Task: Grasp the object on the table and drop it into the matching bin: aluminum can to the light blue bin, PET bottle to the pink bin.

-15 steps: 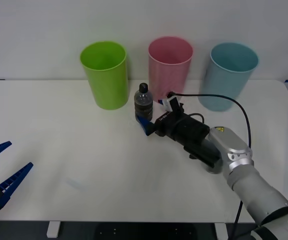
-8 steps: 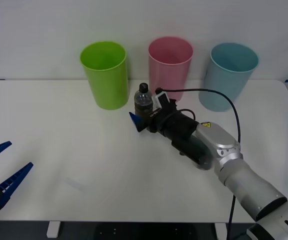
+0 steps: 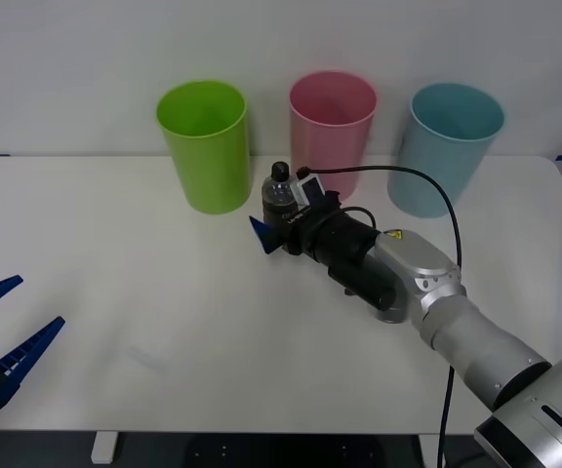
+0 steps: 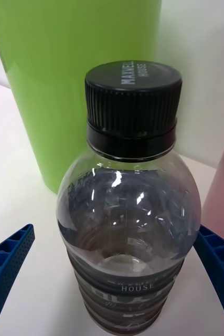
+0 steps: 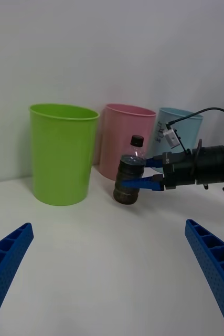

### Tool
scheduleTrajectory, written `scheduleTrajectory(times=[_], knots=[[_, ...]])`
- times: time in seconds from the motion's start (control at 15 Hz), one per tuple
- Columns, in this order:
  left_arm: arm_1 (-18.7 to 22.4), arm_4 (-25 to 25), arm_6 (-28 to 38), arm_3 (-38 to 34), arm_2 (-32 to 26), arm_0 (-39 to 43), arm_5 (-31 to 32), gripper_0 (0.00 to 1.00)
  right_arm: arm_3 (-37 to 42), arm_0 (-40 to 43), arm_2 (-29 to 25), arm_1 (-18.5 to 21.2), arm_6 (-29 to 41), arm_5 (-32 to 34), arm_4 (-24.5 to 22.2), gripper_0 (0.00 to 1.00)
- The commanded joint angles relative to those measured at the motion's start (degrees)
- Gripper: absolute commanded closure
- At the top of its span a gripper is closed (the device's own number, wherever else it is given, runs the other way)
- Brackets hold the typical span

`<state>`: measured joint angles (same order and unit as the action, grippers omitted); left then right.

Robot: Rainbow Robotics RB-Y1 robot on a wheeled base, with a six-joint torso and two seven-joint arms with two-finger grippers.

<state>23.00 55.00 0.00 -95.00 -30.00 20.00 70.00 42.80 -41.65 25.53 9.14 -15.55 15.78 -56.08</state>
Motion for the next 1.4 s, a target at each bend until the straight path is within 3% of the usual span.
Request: scheduleTrajectory(times=[0.07,0.13,0.2,0.27,1.0,1.4], knots=[[0.0,0.0,0.0,0.0,0.0,0.0,0.0,0.0,0.09,0.07,0.05,0.01,-0.18,-0.14,0.01,0.0],[0.0,0.0,0.0,0.0,0.0,0.0,0.0,0.0,0.09,-0.01,0.14,0.01,-0.27,-0.14,0.01,0.44],[0.0,0.0,0.0,0.0,0.0,0.0,0.0,0.0,0.09,0.07,0.14,0.01,0.0,-0.14,0.09,0.95],[0.0,0.0,0.0,0.0,0.0,0.0,0.0,0.0,0.09,-0.01,0.14,0.01,0.0,-0.22,0.18,1.0],[0.0,0.0,0.0,0.0,0.0,0.0,0.0,0.0,1.5,0.43,0.14,0.97,-0.09,0.74,0.44,1.0],[0.0,0.0,0.0,0.0,0.0,0.0,0.0,0.0,14.86,9.04,0.14,6.25,2.11,0.65,0.62,1.0]])
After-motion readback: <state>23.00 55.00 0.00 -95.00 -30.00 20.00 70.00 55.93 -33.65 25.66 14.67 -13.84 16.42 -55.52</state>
